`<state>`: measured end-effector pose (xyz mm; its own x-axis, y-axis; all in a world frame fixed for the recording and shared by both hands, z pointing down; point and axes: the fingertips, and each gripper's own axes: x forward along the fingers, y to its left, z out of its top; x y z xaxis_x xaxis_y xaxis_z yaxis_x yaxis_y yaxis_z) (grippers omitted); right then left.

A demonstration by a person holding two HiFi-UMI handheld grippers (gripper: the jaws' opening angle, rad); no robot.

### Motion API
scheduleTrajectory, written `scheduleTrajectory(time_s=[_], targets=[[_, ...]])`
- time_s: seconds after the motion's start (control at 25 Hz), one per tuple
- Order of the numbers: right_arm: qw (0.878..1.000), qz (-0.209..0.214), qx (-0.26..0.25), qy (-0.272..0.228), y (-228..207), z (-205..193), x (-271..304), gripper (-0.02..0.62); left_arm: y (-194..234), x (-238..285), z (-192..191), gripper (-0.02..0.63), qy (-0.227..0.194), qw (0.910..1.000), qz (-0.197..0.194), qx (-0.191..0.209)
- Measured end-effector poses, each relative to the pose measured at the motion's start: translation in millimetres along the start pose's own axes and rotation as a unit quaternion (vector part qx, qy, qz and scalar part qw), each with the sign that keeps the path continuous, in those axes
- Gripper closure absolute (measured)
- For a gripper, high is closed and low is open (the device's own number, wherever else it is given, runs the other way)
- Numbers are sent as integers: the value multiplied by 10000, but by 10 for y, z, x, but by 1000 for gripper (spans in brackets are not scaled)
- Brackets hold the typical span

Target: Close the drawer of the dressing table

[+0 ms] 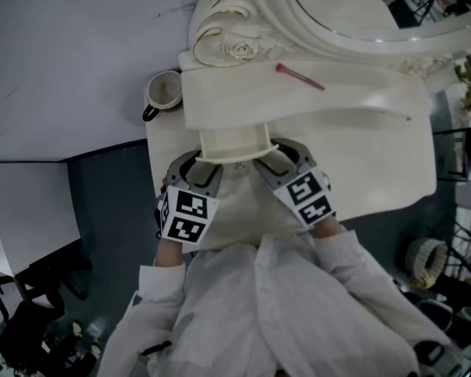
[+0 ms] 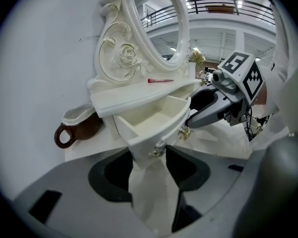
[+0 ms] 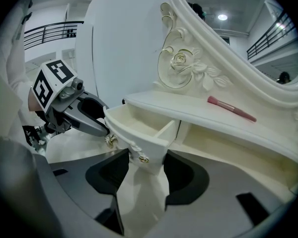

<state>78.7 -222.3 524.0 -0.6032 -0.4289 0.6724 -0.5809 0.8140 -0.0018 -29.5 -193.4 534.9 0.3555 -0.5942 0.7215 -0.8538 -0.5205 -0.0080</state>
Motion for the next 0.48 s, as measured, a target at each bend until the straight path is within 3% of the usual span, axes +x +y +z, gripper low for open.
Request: scheduleTrajectory(time_s=[0.48], targets=[[9998, -89, 151, -114, -47, 16, 64, 377, 35, 67, 32, 407, 42, 9999, 87, -59]])
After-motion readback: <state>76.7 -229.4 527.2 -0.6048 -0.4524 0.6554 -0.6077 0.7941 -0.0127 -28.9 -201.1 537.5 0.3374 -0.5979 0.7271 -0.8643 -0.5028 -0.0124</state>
